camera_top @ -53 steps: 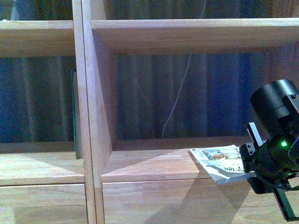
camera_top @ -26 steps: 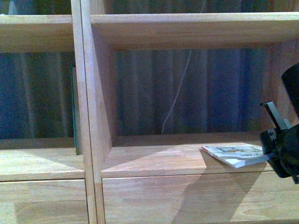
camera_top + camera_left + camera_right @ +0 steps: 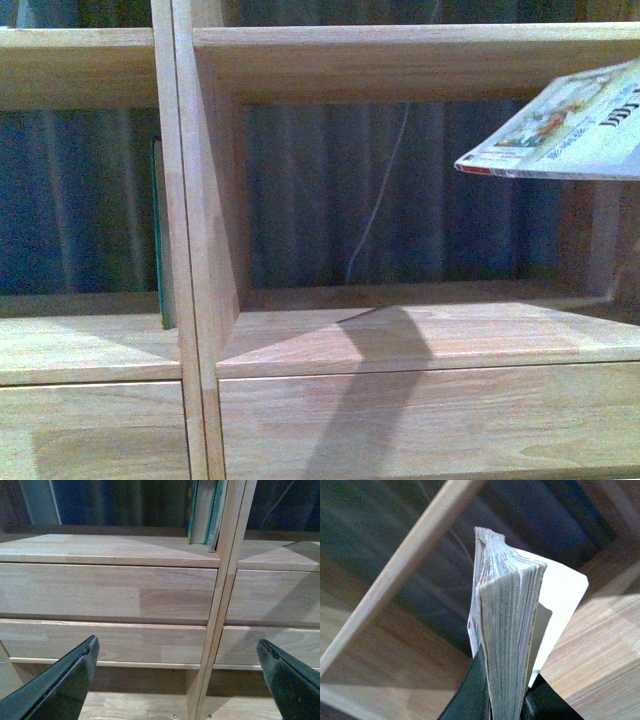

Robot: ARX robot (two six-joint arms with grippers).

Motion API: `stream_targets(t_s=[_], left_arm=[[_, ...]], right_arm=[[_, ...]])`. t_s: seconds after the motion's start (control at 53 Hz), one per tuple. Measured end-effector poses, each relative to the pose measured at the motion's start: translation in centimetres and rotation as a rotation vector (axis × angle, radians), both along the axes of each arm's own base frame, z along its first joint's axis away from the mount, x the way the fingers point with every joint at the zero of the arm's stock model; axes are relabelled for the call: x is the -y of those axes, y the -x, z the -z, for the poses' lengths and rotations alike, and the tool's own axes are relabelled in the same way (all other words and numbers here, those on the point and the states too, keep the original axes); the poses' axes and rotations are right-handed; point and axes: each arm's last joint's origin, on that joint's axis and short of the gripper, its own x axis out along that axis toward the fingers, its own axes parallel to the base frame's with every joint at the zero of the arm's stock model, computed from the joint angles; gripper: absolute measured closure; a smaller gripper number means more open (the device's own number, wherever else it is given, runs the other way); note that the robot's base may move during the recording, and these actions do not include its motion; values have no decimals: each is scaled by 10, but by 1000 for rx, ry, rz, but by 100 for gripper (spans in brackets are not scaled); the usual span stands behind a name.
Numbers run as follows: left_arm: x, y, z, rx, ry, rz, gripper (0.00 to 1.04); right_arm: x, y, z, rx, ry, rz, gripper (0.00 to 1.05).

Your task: Organize books on shelf

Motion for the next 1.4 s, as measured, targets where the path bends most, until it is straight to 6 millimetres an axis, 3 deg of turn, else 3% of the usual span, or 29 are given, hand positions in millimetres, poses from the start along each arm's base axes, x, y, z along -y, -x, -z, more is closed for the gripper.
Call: stream_targets(t_s=[0.245,0.415,0.755,1.132,1.17,1.283,1.396], left_arm=[[0,0,0,0,0,0,7],[0,0,0,0,0,0,7],[0,0,0,0,0,0,7],[0,0,0,0,0,0,7],[0,-1,0,-57,28,98,7],[-2,-21,-13,-131,101,289,7],[-5,-48,-35,-72,94,311,7]], right_arm=[[-21,44,-5,63,122,-109,97],[-34,50,-12,145,150,-185,97],[-73,24,-23,252,164,-377,97],[-86,-5,-18,228,172,-415,97],[-86,-6,-19,231,173,-416,97],[-84,-7,-22,238,176,-418,97],[-82,-9,-22,237,177,-409,97]])
